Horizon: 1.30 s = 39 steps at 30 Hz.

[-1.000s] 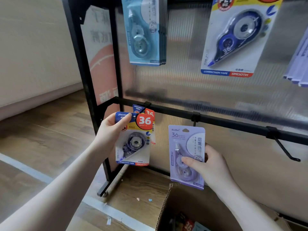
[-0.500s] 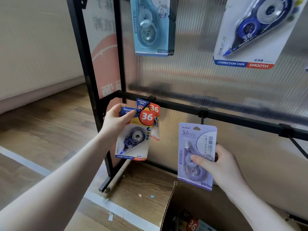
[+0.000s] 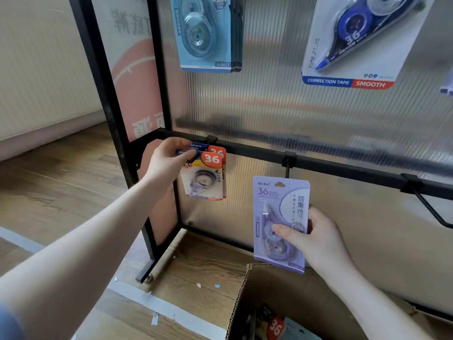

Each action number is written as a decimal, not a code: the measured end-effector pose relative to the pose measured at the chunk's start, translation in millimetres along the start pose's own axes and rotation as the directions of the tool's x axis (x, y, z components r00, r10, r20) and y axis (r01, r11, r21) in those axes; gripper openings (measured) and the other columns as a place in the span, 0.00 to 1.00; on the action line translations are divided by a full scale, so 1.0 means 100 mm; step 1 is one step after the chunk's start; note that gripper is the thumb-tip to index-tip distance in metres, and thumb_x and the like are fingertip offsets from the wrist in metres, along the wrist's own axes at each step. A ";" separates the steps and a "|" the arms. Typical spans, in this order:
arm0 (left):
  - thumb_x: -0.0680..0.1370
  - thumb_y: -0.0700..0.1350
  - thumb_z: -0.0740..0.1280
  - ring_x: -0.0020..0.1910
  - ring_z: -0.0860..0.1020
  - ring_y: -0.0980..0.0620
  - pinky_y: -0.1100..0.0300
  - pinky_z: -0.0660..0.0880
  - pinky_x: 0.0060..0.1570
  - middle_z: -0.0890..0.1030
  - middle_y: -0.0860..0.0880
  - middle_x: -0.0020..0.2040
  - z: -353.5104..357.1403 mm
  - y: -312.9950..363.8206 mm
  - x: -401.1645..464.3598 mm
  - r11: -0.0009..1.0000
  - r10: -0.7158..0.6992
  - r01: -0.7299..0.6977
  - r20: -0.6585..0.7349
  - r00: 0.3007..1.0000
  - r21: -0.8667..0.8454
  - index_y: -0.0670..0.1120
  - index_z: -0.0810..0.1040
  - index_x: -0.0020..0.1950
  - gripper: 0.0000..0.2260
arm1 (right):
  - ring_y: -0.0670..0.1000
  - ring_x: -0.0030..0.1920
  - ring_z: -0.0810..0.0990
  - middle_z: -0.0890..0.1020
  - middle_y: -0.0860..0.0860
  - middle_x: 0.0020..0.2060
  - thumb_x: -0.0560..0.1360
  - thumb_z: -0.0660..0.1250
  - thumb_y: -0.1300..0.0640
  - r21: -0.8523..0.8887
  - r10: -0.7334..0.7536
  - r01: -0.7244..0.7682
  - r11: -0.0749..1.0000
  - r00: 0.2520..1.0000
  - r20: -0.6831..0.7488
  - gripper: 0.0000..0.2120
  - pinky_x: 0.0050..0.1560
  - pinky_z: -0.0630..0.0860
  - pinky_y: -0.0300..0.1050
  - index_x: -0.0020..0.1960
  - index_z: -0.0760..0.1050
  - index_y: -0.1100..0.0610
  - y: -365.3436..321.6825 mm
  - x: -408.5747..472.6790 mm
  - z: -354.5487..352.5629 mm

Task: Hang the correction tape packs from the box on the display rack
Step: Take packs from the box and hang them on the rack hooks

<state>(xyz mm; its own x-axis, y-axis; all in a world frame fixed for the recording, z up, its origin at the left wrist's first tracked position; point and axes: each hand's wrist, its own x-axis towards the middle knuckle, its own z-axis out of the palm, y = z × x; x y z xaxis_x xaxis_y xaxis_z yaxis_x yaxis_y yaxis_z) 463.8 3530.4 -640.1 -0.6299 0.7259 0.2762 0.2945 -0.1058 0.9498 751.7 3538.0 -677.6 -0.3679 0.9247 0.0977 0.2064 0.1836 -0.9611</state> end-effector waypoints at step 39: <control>0.70 0.48 0.74 0.59 0.77 0.43 0.50 0.75 0.56 0.79 0.47 0.60 0.50 -0.19 -1.48 0.394 0.265 -0.352 0.262 0.928 0.849 0.46 0.77 0.62 0.21 | 0.47 0.31 0.70 0.75 0.47 0.28 0.77 0.65 0.55 -0.148 -0.030 0.015 0.989 0.995 -0.098 0.13 0.32 0.62 0.42 0.34 0.72 0.56 0.23 0.49 -0.16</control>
<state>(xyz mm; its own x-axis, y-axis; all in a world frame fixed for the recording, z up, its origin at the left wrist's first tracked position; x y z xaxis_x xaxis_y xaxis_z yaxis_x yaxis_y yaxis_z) 587.4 3459.1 -706.1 -0.3181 0.8239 0.4690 0.9480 0.2796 0.1518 753.1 3592.6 -691.2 -0.2832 0.9470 0.1516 0.3323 0.2451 -0.9108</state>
